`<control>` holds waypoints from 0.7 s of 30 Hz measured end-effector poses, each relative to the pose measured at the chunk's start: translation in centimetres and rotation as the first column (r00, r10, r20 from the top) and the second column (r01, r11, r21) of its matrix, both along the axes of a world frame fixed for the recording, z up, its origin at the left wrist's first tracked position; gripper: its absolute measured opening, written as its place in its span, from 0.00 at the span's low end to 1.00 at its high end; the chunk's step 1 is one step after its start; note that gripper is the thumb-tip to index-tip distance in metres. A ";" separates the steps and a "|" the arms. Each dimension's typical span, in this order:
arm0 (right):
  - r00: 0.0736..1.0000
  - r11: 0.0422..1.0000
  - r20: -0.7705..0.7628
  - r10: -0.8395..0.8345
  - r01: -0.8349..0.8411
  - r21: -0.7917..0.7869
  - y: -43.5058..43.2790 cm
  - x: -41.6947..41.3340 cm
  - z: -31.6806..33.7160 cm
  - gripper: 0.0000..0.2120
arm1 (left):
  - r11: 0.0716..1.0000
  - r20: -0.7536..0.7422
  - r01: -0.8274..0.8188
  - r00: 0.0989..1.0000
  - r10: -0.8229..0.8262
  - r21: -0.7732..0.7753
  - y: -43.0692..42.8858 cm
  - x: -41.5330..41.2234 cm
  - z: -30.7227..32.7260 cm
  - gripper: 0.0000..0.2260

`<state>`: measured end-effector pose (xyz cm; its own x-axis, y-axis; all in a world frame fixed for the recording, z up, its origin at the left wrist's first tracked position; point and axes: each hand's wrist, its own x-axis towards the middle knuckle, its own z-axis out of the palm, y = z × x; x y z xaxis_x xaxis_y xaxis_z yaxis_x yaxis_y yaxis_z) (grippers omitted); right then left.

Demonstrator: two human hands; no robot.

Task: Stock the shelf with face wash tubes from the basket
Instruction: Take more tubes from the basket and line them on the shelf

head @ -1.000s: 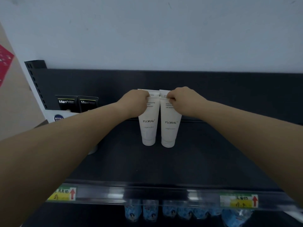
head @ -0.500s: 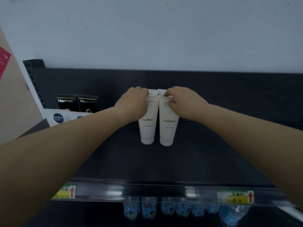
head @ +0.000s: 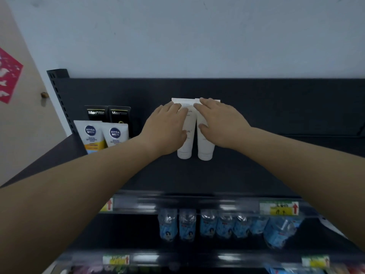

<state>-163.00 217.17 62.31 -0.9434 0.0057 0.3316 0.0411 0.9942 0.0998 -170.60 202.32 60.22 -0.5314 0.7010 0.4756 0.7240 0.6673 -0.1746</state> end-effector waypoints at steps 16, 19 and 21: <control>0.995 0.998 0.086 0.052 -0.049 -0.035 -9.7 7.9 -7.5 0.28 | 0.998 0.100 -0.037 0.994 0.042 -0.048 -10.4 7.9 -7.6 0.27; 0.988 0.996 0.127 0.085 -0.079 -0.051 -11.6 8.6 -9.7 0.29 | 0.996 0.148 -0.075 0.986 0.081 -0.046 -12.4 9.3 -9.9 0.27; 0.985 0.993 0.141 0.105 -0.096 -0.071 -12.7 9.1 -11.2 0.29 | 0.993 0.175 -0.107 0.978 0.115 -0.057 -13.6 10.2 -11.4 0.28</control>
